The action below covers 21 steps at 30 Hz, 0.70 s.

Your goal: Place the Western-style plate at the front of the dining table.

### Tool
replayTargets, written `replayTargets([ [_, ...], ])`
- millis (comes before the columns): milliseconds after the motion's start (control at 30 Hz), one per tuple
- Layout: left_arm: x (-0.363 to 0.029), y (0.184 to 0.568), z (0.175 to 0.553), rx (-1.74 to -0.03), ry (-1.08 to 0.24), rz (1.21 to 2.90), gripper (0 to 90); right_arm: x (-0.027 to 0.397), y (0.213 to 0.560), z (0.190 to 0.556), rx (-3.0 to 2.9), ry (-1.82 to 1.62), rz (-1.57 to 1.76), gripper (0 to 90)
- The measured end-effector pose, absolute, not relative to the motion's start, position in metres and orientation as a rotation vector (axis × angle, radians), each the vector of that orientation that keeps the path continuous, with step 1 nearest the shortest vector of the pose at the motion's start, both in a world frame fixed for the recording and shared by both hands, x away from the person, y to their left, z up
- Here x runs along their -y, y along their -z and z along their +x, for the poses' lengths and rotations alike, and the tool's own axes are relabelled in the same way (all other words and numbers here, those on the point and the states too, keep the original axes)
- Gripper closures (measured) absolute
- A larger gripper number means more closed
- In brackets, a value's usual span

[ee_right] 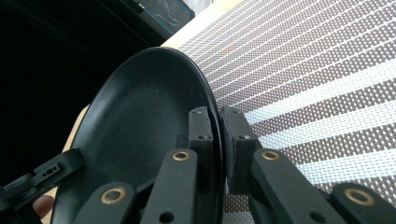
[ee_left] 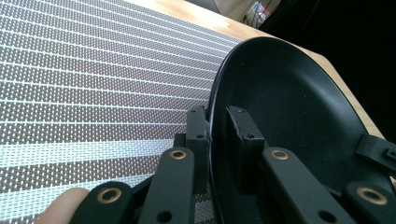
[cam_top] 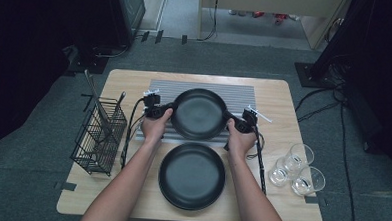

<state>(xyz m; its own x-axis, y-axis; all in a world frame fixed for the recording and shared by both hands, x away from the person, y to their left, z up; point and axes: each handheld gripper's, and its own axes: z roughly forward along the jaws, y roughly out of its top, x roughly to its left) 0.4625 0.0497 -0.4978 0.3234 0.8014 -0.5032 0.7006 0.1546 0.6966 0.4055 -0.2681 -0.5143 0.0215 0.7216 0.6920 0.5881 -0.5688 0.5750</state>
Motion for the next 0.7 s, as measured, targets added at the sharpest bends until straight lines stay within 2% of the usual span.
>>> replayTargets([
  [700, -0.047, 0.517, 0.470, -1.450, -0.096, 1.577, 80.6, 0.268, 0.529, 0.414, -1.390, -1.539, 2.162, 84.4],
])
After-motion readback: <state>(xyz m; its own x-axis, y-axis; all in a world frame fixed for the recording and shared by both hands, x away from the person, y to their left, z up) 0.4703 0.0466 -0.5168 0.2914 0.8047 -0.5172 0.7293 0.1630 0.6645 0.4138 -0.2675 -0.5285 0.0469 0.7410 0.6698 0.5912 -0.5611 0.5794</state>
